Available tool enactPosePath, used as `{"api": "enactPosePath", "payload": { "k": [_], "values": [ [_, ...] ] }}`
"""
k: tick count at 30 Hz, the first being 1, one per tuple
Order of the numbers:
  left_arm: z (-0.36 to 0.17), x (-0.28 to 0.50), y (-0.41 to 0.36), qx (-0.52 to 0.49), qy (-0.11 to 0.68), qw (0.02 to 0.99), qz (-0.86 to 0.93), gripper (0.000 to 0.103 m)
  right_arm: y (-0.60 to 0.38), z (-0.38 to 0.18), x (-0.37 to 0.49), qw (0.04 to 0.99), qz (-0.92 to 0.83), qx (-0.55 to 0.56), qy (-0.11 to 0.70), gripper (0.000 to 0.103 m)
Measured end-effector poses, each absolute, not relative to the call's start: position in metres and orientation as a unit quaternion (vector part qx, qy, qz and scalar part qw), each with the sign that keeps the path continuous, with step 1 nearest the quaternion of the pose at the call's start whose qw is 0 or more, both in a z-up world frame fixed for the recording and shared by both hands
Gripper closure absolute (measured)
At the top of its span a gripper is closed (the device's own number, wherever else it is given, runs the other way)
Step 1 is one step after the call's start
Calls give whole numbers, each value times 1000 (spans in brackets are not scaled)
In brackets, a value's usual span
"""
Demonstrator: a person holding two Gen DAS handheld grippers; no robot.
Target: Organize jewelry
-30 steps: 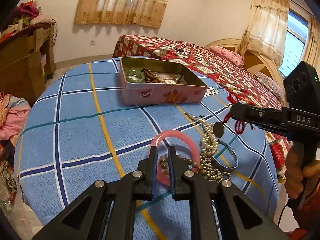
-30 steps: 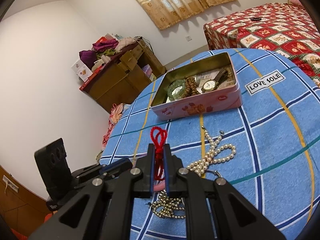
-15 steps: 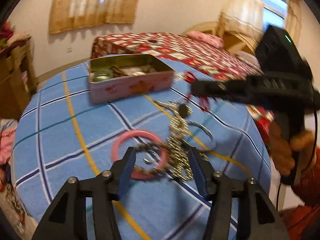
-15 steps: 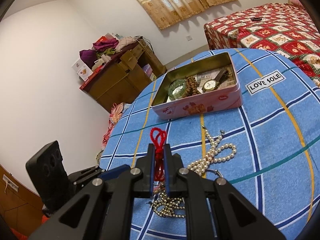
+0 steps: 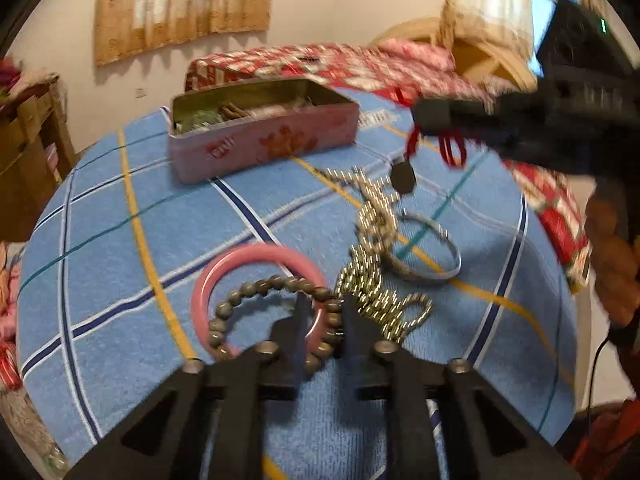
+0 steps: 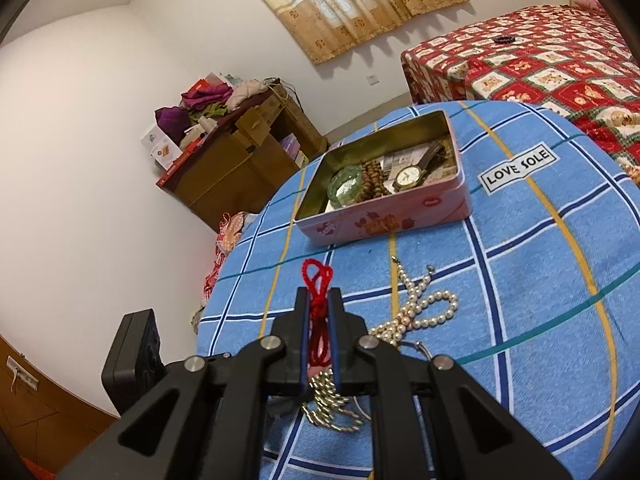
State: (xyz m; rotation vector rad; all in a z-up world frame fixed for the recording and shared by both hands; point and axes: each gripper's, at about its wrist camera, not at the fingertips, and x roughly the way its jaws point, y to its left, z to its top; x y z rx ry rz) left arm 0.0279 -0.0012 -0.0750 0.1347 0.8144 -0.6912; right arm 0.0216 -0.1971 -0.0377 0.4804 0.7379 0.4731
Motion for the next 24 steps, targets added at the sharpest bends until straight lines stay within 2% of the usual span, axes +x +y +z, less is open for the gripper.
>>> {"api": "enactPosePath", "payload": {
  "k": [6,13,16,19,20,24],
  "values": [
    [-49,24,12,25,352,865,-357,92,-194,-37,23,877,231,228,355,90],
    [-56,27,9,64,359,876,-315,90,-188,-35,23,877,237,221,355,89],
    [-64,41,7,74,380,877,-285,77,-184,-38,25,874,240,222,361,89],
    [-68,45,5,105,383,876,-274,58,-182,-39,24,873,241,220,362,89],
    [-70,47,4,112,392,869,-280,49,-183,-38,23,873,242,220,361,89],
    [-77,52,0,150,405,857,-282,46,-187,-39,25,873,240,226,360,89]
  ]
}}
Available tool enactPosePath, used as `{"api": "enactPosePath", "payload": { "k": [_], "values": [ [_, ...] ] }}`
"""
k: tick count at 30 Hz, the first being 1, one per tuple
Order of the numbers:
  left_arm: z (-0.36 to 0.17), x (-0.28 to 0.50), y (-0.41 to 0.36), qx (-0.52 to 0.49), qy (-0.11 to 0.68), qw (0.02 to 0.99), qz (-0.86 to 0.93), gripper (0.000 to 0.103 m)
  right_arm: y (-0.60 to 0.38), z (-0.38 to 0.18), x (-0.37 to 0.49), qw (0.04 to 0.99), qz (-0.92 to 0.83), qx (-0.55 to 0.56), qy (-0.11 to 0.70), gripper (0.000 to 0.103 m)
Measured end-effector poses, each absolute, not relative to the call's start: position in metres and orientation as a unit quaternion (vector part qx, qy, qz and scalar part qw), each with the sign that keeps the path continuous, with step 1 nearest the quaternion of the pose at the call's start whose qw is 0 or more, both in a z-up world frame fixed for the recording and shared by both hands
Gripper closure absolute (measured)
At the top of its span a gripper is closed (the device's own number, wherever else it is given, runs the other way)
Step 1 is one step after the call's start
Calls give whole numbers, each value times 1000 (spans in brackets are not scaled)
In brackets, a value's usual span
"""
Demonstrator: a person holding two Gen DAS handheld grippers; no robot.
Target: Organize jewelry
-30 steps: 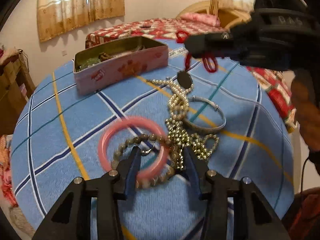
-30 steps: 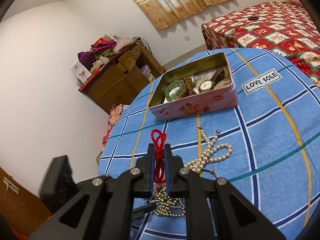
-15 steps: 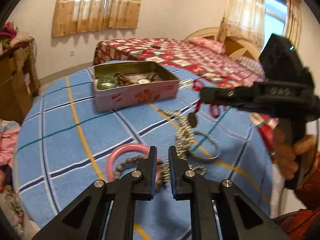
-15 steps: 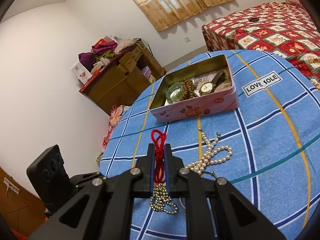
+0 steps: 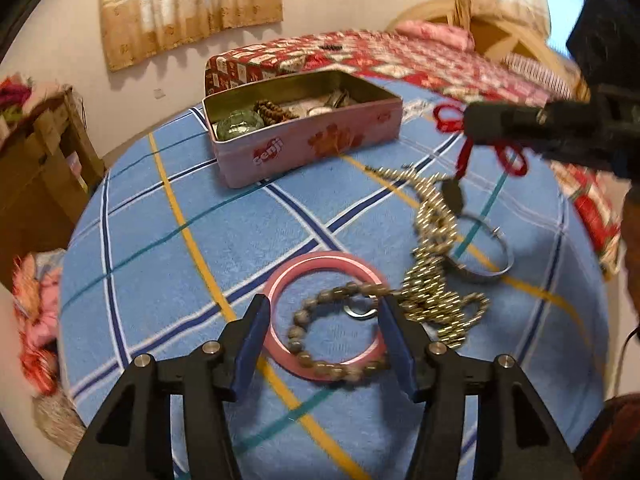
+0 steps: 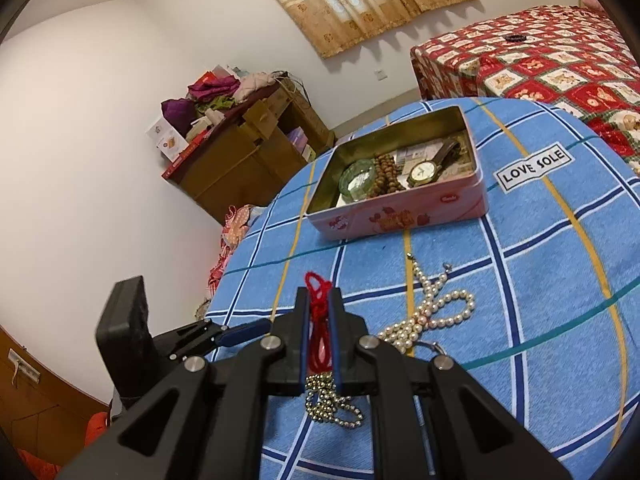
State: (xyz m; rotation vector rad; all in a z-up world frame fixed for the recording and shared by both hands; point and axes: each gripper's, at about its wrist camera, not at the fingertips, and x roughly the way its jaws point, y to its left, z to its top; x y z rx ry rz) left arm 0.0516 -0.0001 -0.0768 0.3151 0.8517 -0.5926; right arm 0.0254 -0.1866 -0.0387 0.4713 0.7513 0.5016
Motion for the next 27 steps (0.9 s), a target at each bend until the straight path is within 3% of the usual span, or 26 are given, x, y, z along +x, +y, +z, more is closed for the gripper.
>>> {"api": "enactPosePath", "payload": {
  "k": [8,9,10,15,18,27],
  "values": [
    [-81,59,-7,220,401,838,-299,66,-192,-41,26,871,238,234,360,89],
    [-80,57,-9,230,396,837,-298,83,-193,-41,27,871,237,235,360,89],
    [-80,55,-11,241,391,838,-292,87,-194,-41,27,871,235,237,360,89],
    [-82,47,-5,231,364,855,-289,88,-199,-42,27,871,231,244,359,89],
    [-77,49,10,164,366,868,-294,103,-201,-42,27,870,230,247,358,89],
    [-66,46,-4,167,351,864,-321,102,-203,-43,28,869,234,251,357,89]
  ]
}}
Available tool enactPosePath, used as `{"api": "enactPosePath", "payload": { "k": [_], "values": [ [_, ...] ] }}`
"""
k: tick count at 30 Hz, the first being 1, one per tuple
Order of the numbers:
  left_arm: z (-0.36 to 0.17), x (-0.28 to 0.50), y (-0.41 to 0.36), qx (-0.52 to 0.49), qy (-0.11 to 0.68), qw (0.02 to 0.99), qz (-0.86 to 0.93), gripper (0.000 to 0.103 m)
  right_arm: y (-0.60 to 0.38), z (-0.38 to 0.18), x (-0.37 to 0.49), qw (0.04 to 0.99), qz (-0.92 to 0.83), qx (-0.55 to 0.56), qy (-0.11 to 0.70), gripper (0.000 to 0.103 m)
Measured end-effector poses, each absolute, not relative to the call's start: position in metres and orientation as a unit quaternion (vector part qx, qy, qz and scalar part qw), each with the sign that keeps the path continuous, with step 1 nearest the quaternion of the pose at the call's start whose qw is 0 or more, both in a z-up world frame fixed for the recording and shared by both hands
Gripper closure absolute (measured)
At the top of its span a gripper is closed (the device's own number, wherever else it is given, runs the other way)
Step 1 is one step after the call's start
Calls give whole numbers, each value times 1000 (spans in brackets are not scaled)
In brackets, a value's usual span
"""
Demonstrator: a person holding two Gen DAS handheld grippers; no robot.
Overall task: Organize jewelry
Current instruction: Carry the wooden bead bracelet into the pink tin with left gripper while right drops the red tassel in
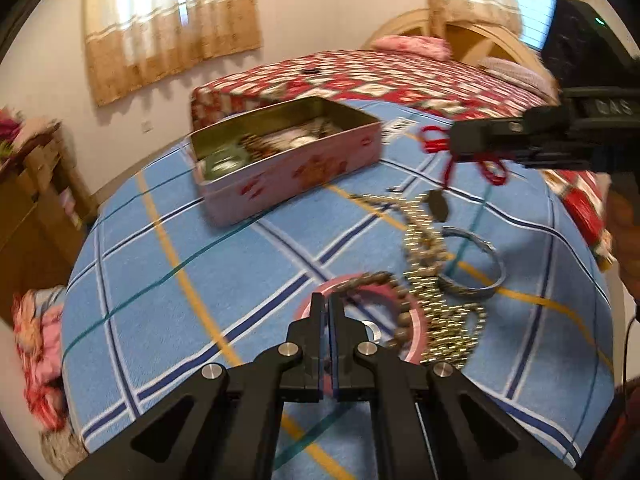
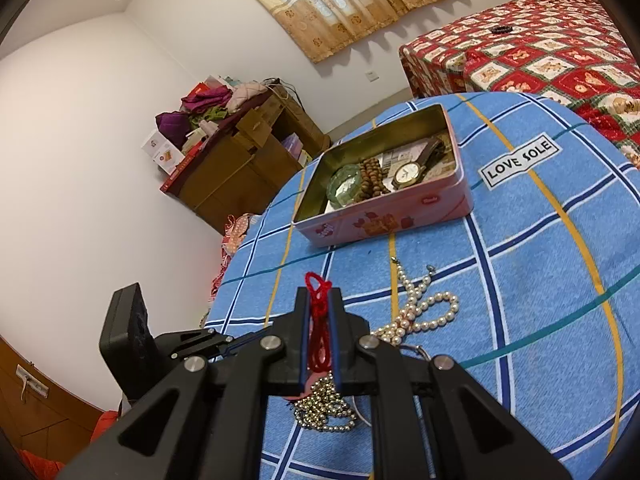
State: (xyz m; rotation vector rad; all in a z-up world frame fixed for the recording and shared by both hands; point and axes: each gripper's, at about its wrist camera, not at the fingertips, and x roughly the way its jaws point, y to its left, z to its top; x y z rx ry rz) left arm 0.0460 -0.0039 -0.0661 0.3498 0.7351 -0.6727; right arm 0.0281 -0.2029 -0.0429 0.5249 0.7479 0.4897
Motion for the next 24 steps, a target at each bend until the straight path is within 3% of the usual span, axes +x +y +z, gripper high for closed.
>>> {"api": "enactPosePath", "payload": {
  "k": [3,5,7,9,15,18,20,21,22,24],
  "values": [
    [-69,48,-14,205,355,855,-317,99,-205,-44,28,868,233,255,358,89],
    [-72,47,-20,240,350,850,-311,89,-206,-43,28,868,232,255,357,89],
    [-74,46,-26,266,346,840,-323,47,-206,-42,28,869,231,255,355,89],
    [-73,44,-30,279,340,836,-329,40,-207,-43,29,869,231,256,356,89],
    [-78,54,-38,318,330,831,-316,41,-210,-45,31,867,228,259,359,89],
    [-82,51,-45,340,318,822,-328,53,-211,-47,32,866,227,260,361,89],
    [-84,48,-52,357,302,822,-326,67,-212,-48,32,865,226,264,362,89],
    [-87,47,-55,374,289,825,-310,87,-213,-48,33,865,226,266,362,89],
    [-89,47,-56,378,281,830,-298,94,-214,-47,33,865,225,266,361,89],
    [-88,49,-51,346,287,841,-301,95,-216,-47,32,866,223,267,360,89]
  ]
}}
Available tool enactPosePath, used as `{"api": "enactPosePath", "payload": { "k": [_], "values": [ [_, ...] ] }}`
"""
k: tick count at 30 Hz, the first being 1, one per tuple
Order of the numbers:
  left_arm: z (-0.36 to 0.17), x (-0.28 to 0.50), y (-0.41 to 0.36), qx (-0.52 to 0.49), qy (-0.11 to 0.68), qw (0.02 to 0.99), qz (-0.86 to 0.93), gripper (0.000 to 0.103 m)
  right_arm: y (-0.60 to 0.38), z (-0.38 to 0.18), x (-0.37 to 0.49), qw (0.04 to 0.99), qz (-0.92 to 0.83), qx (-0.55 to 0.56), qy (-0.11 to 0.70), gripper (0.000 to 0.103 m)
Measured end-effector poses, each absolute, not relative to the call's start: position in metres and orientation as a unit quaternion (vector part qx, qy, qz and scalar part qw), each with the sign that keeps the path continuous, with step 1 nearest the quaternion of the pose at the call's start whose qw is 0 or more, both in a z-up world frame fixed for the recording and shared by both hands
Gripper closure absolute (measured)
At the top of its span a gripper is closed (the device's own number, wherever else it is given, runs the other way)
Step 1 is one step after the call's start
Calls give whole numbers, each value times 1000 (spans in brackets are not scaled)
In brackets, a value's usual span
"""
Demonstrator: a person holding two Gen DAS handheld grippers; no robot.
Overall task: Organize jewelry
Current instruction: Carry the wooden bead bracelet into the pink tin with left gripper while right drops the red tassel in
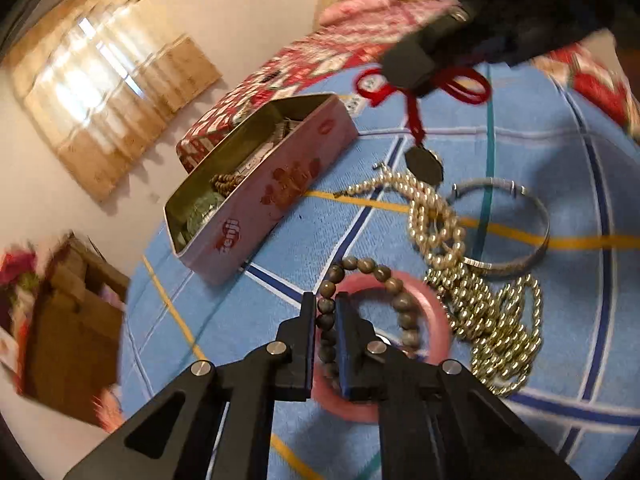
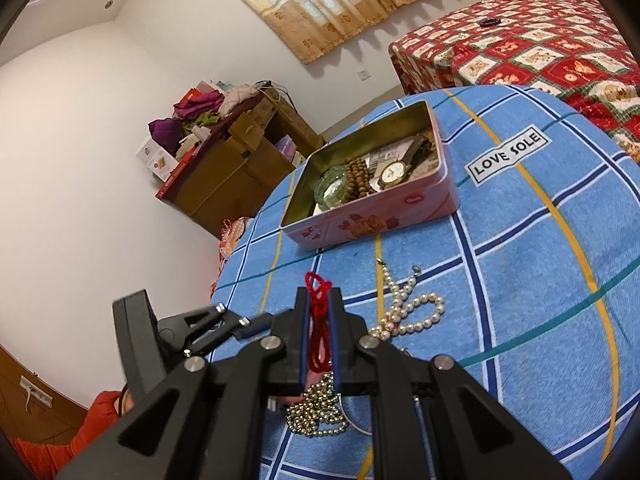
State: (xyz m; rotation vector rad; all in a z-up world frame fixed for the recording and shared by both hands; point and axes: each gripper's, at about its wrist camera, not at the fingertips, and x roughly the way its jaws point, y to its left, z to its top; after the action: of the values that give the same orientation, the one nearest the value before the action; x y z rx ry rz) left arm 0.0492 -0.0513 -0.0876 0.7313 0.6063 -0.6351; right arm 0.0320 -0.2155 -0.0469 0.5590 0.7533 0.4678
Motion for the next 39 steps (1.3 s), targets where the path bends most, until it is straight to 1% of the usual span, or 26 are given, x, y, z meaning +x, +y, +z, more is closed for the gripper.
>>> {"api": "enactPosePath", "payload": {
  "k": [3,9,15,22,27,31,39],
  "values": [
    [-73,46,-43,305,270,861,-303,95,-220,-47,31,867,218,271,358,89],
    [-47,60,-25,183,287,886,-314,95,-221,-50,33,863,218,280,361,89],
    [-27,71,-23,132,279,899,-311,95,-220,-39,35,872,217,269,346,89],
    [-3,103,-28,94,261,913,-298,95,-223,-4,67,892,217,248,308,89],
    [-8,143,-32,68,278,916,-280,95,-228,1,104,893,217,256,299,89],
    [-24,179,-29,47,307,913,-264,95,-230,-15,136,883,216,278,310,89],
    [-56,213,-30,53,358,900,-244,94,-225,-54,159,880,187,251,358,89]
  ]
}}
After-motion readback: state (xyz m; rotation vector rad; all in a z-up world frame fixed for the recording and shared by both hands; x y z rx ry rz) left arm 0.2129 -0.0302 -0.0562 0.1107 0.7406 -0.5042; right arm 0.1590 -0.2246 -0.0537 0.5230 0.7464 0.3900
